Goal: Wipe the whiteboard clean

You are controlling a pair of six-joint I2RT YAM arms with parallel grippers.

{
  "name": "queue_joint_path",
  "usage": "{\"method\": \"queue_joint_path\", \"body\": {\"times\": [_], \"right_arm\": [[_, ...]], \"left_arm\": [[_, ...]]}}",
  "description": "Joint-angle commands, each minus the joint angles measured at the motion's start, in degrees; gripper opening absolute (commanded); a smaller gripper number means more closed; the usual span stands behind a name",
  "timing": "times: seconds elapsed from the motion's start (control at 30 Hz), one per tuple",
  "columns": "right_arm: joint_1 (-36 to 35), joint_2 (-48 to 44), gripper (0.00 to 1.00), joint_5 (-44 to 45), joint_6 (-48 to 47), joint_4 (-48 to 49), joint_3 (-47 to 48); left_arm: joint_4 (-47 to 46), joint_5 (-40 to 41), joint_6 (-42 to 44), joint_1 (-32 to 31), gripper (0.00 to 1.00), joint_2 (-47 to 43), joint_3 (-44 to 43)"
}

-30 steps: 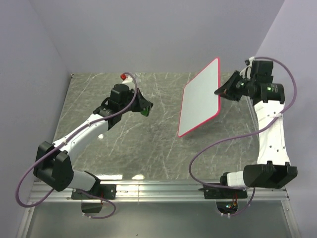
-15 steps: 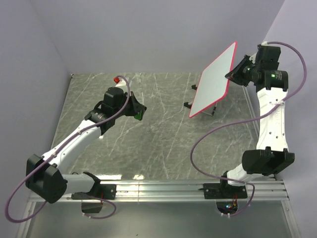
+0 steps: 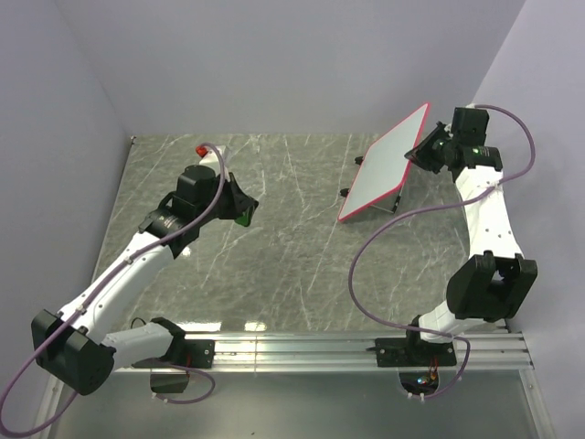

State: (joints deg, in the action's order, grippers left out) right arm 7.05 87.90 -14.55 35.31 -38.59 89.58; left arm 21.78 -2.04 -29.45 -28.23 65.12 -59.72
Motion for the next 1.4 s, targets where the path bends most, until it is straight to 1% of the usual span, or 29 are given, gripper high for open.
{"method": "queue_joint_path", "body": {"times": [0.0, 0.2, 0.3, 0.37, 0.47, 0.5, 0.53, 0.57, 0.6, 0.63, 0.7, 0.73, 0.8, 0.87, 0.9, 0.93, 0.97, 1.0, 1.17, 1.2, 1.3, 1.37], "right_arm": [[-0.3, -1.2, 0.0, 0.1, 2.0, 9.5, -0.1], [-0.2, -0.4, 0.0, 1.2, -0.4, 7.8, -2.9], [-0.1, -0.1, 0.0, 0.3, -0.2, 7.9, -4.8], [-0.2, 0.2, 0.0, 0.3, 0.1, 7.5, -5.2], [-0.2, 1.0, 0.0, 0.6, -0.3, 6.1, -4.7], [-0.1, 1.3, 0.04, 1.3, -0.6, 5.5, -4.0], [0.0, 1.4, 0.16, 1.4, -1.0, 4.8, -3.8], [-0.1, 1.4, 0.24, 1.9, -1.6, 4.2, -3.5], [0.0, 1.3, 0.29, 2.2, -2.0, 3.7, -3.2], [0.1, 1.2, 0.38, 2.9, -2.4, 2.9, -3.1], [0.2, 0.6, 0.47, 3.8, -3.4, 2.0, -3.1], [0.3, 0.3, 0.56, 4.6, -3.8, 1.2, -3.3], [0.5, -0.8, 0.61, 5.6, -4.6, 0.5, -3.5], [0.7, -1.7, 0.69, 7.1, -5.2, -0.2, -3.4], [0.8, -2.6, 0.7, 7.6, -5.4, -0.4, -3.2], [0.9, -3.1, 0.75, 8.0, -5.6, -0.8, -2.9], [1.0, -3.4, 0.75, 8.6, -5.9, -1.0, -2.5], [1.1, -4.3, 0.81, 9.1, -5.9, -1.4, -1.4], [1.0, -7.2, 0.85, 11.3, -6.3, -3.9, 2.3], [1.0, -8.1, 0.96, 12.6, -6.4, -4.3, 3.0], [1.0, -10.6, 0.96, 14.5, -6.3, -7.0, 4.2], [0.8, -12.8, 0.97, 16.1, -5.6, -8.2, 1.9]], "left_arm": [[1.3, 1.5, 1.7, 0.6, 0.0, -2.1, 0.0], [2.6, 1.9, 1.7, 1.4, 0.0, -3.2, 0.2], [3.4, 1.9, 1.7, 1.9, 0.0, -3.6, 0.5], [3.7, 3.5, 1.7, 2.3, 0.0, -4.1, 0.7], [4.1, 4.0, 1.5, 2.7, 0.0, -4.4, 0.8], [4.1, 4.2, 1.4, 2.7, 0.0, -4.4, 0.8], [4.1, 4.2, 1.5, 2.8, 0.0, -4.5, 0.8], [4.1, 4.2, 1.4, 2.9, 0.0, -4.4, 0.8], [4.1, 4.2, 1.4, 2.9, 0.0, -4.3, 0.7], [4.1, 4.3, 1.4, 3.0, 0.0, -4.4, 0.8], [4.0, 4.5, 1.5, 3.2, 0.0, -4.6, 0.9], [3.8, 4.9, 1.5, 3.2, 0.0, -4.7, 1.0], [3.5, 5.0, 1.6, 3.5, 0.0, -4.7, 1.2], [2.9, 4.9, 1.7, 3.9, 0.0, -4.4, 1.6], [2.7, 4.9, 1.9, 4.1, 0.0, -4.1, 1.7], [2.5, 4.7, 2.0, 4.2, 0.0, -3.3, 1.6], [2.2, 4.4, 2.2, 4.6, 0.0, -2.7, 1.6], [1.8, 4.2, 2.6, 4.8, 0.0, -2.2, 1.3], [-0.2, 4.3, 4.3, 6.2, 0.0, 3.0, -0.7], [-0.9, 4.2, 4.6, 6.6, 0.0, 4.2, -1.2], [-4.9, 2.6, 6.4, 8.6, 0.0, 10.8, -0.6], [-7.2, 2.6, 7.1, 9.5, 0.0, 14.5, 0.0]]}}
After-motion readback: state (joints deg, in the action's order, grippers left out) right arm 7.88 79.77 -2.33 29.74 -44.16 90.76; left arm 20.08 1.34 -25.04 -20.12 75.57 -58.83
